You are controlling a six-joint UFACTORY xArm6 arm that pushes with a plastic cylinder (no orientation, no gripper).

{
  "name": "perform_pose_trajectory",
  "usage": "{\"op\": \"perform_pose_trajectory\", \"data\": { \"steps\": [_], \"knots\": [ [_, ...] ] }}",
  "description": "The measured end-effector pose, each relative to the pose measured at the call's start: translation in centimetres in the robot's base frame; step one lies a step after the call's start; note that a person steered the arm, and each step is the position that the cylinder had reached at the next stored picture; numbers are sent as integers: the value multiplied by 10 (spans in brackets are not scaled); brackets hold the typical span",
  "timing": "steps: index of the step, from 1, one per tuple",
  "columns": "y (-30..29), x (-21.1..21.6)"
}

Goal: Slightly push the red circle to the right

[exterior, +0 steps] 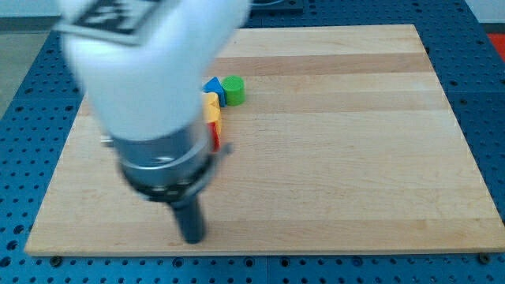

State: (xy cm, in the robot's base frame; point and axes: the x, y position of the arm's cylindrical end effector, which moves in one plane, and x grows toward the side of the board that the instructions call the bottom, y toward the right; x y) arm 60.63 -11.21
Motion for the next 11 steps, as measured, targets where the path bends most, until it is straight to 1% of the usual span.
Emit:
{"op": "perform_pose_trajectory", "data": {
  "steps": [1,2,3,4,6,7,8,9,10,11],
  "knots": [
    [-67,-23],
    [-66,-78],
    [-43,-91],
    [-17,-94],
    [-17,-94],
    [-26,-81],
    [22,-60],
    [121,-47],
    [206,-114],
    [250,-263]
  ]
}}
